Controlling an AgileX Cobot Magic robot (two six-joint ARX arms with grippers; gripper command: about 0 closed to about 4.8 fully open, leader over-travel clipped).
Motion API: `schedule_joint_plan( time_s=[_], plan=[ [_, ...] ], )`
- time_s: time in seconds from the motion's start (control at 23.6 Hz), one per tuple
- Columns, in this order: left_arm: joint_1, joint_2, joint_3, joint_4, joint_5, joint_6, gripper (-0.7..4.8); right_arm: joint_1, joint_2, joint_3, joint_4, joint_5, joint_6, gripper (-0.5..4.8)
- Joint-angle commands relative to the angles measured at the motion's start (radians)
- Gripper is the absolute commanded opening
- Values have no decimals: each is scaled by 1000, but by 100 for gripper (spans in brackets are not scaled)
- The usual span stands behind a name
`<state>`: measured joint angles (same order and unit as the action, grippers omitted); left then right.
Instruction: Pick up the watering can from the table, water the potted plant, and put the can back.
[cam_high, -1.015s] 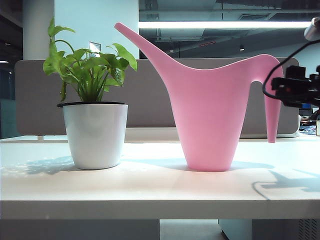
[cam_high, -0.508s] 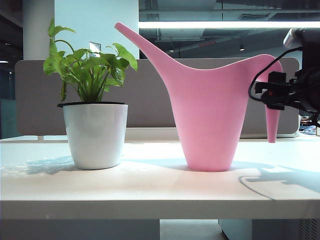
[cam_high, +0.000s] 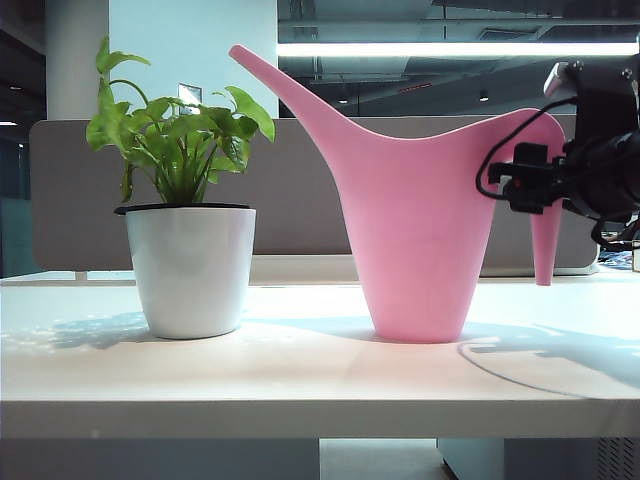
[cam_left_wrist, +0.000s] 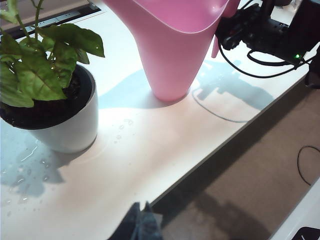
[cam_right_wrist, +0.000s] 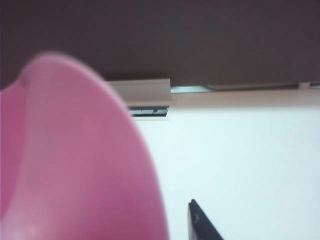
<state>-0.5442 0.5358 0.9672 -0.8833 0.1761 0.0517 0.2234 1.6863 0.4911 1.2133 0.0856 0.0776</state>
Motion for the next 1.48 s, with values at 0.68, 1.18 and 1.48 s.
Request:
schedule_joint_plan(
  time_s=[0.68,1.18,1.48],
  plan=[
    [-1,-1,3,8,3,0,3,2,-12,24,66,2,-118,-1],
    [-1,-1,4,8,3,0,3,0,-324,163,-283,8,-481,-1],
    [-1,-1,3,8,3,0,3,1,-411,328,-473,8,-580,-1]
  ],
)
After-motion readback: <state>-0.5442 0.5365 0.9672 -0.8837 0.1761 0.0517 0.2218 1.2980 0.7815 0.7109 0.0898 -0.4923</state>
